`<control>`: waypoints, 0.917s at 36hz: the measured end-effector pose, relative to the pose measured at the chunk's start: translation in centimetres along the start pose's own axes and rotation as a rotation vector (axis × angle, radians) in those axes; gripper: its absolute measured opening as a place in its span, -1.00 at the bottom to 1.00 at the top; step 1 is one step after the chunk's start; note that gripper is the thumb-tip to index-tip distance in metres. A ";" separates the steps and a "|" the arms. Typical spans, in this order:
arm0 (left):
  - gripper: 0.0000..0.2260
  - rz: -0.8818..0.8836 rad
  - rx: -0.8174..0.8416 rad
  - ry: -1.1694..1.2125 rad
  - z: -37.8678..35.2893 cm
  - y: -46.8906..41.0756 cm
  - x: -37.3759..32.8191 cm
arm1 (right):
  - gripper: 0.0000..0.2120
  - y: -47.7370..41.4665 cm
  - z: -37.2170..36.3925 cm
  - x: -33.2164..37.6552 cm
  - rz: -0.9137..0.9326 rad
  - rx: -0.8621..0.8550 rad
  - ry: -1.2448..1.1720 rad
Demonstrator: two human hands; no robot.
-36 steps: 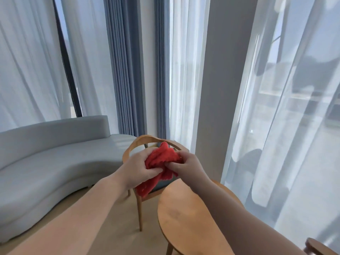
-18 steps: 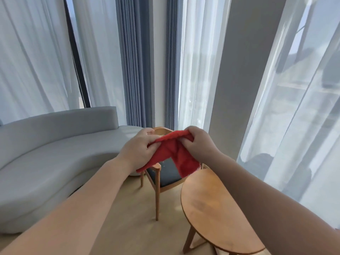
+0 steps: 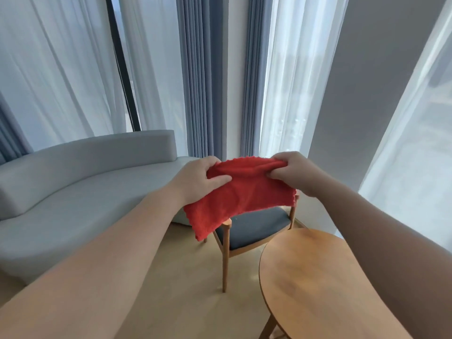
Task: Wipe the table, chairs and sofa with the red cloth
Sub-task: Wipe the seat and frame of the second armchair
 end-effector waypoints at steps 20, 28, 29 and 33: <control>-0.66 0.305 -0.077 0.254 -3.0 -15.8 9.7 | -0.72 -16.1 -5.9 -5.0 0.016 0.276 -0.239; -0.53 0.325 -0.038 0.494 -3.1 -23.4 16.0 | -0.59 -23.7 -7.9 -6.6 0.002 0.323 -0.231; -0.59 0.327 -0.025 0.532 -3.3 -24.4 16.8 | -0.52 -25.0 -8.3 -6.9 -0.004 0.308 -0.216; -0.77 0.279 0.086 0.654 -3.8 -28.5 19.1 | -0.45 -29.9 -9.1 -8.3 -0.031 0.121 -0.191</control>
Point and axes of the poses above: each hand's wrist, its own y-axis away from the middle knuckle, its own z-axis out of the back of the hand, x = y × z, the point moved 8 cm from there along -y, towards the middle knuckle, and after that the axes turned 8 degrees about x, right-handed, at the moved point
